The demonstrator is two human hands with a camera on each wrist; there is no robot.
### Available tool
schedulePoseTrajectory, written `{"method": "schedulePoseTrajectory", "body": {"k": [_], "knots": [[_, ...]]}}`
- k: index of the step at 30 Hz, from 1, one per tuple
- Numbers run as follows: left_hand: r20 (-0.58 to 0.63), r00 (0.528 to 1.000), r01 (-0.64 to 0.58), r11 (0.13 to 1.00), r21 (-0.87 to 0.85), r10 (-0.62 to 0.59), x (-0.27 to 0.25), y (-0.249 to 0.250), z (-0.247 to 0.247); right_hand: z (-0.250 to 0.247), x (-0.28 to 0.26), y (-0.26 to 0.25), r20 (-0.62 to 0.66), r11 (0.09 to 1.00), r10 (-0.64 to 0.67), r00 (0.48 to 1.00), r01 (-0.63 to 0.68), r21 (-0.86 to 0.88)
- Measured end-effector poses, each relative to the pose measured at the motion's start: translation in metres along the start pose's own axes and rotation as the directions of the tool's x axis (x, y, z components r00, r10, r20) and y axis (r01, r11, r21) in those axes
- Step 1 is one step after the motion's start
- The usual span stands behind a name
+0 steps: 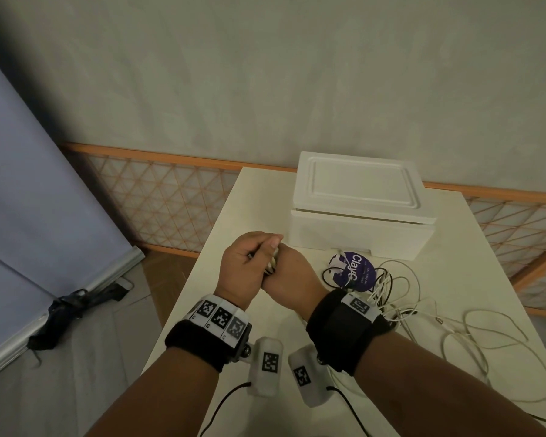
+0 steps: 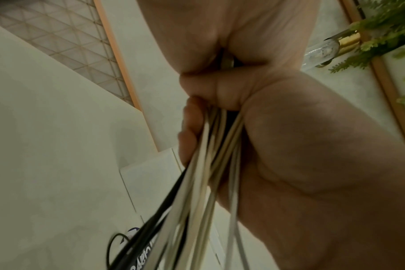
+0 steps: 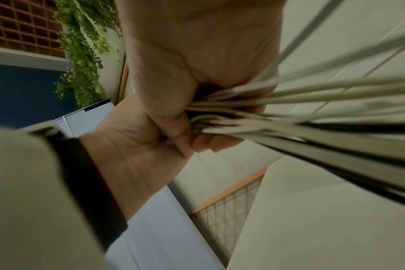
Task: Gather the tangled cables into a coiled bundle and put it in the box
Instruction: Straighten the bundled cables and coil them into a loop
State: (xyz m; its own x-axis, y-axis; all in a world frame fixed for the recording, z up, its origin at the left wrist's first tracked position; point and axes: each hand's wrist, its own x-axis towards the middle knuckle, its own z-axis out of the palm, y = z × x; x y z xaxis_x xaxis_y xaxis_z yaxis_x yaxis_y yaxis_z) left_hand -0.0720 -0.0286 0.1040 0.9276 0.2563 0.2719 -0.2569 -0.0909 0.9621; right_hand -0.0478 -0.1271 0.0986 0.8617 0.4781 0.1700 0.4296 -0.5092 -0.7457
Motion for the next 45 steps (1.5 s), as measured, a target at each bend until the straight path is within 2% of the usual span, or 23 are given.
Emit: {"method": "schedulePoseTrajectory", "body": {"k": [4,6,9,13,15,20,22,24,25,26,27,30,33,36,39,41,45], "knots": [[-0.01,0.999,0.038,0.999,-0.03,-0.039,-0.003,-0.005,0.001,-0.001,-0.001,-0.003,0.038,0.999,0.042,0.998,-0.042,-0.001],[0.006,0.999,0.041,0.994,-0.106,-0.04,-0.007,-0.007,0.002,-0.003,0.0,-0.004,0.074,0.995,0.089,0.993,-0.092,0.028],[0.038,0.997,0.08,0.97,-0.23,-0.073,-0.008,-0.003,0.003,-0.005,-0.001,-0.005,0.092,0.996,0.068,0.993,-0.072,0.043],[0.101,0.989,0.121,0.984,-0.131,-0.108,-0.003,-0.001,-0.001,-0.007,0.0,-0.003,0.079,0.998,0.057,0.995,-0.057,0.003],[0.115,0.985,0.142,0.98,-0.138,-0.126,-0.001,-0.001,-0.004,-0.007,0.0,-0.002,0.087,0.999,0.045,0.995,-0.046,0.003],[0.197,0.974,0.113,0.994,-0.012,-0.108,-0.001,-0.001,-0.008,-0.008,0.0,-0.003,0.065,0.997,0.062,0.996,-0.064,0.031],[0.302,0.945,0.188,0.966,-0.176,-0.129,0.002,-0.002,-0.016,-0.006,-0.002,-0.002,0.042,0.999,0.044,0.998,-0.044,0.002],[0.363,0.914,0.344,0.819,-0.46,-0.18,0.009,-0.001,-0.026,-0.005,-0.004,0.003,0.009,0.999,0.035,0.999,-0.035,0.03],[0.358,0.914,0.37,0.758,-0.537,-0.192,0.011,0.0,-0.031,-0.004,-0.005,0.005,-0.004,0.997,0.043,0.999,-0.042,0.063],[0.338,0.92,0.364,0.75,-0.553,-0.198,0.013,0.001,-0.035,-0.004,-0.006,0.008,-0.007,0.995,0.054,0.999,-0.053,0.085],[0.318,0.928,0.342,0.788,-0.512,-0.196,0.013,0.002,-0.037,-0.004,-0.006,0.01,-0.004,0.994,0.055,0.998,-0.054,0.092],[0.298,0.942,0.227,0.945,-0.236,-0.152,0.01,0.007,-0.037,-0.002,-0.004,0.016,0.016,0.996,0.055,0.998,-0.056,0.071],[0.295,0.945,0.159,0.987,-0.037,-0.141,0.012,0.009,-0.041,0.0,-0.003,0.017,0.02,0.997,0.047,0.999,-0.048,0.064],[0.327,0.934,0.104,0.985,0.139,-0.145,0.019,0.014,-0.045,-0.002,-0.005,0.016,0.057,0.997,0.039,0.998,-0.043,0.07],[0.378,0.903,0.143,0.972,0.187,-0.205,0.023,0.019,-0.048,-0.002,-0.005,0.015,0.057,0.995,0.03,0.998,-0.036,0.097],[0.419,0.886,0.126,0.972,0.197,-0.2,0.023,0.02,-0.049,-0.002,-0.005,0.015,0.052,0.994,0.035,0.998,-0.04,0.098],[0.388,0.911,0.091,0.985,0.149,-0.142,0.018,0.016,-0.05,-0.004,-0.002,0.014,0.02,0.995,0.045,0.999,-0.046,0.091]]}}
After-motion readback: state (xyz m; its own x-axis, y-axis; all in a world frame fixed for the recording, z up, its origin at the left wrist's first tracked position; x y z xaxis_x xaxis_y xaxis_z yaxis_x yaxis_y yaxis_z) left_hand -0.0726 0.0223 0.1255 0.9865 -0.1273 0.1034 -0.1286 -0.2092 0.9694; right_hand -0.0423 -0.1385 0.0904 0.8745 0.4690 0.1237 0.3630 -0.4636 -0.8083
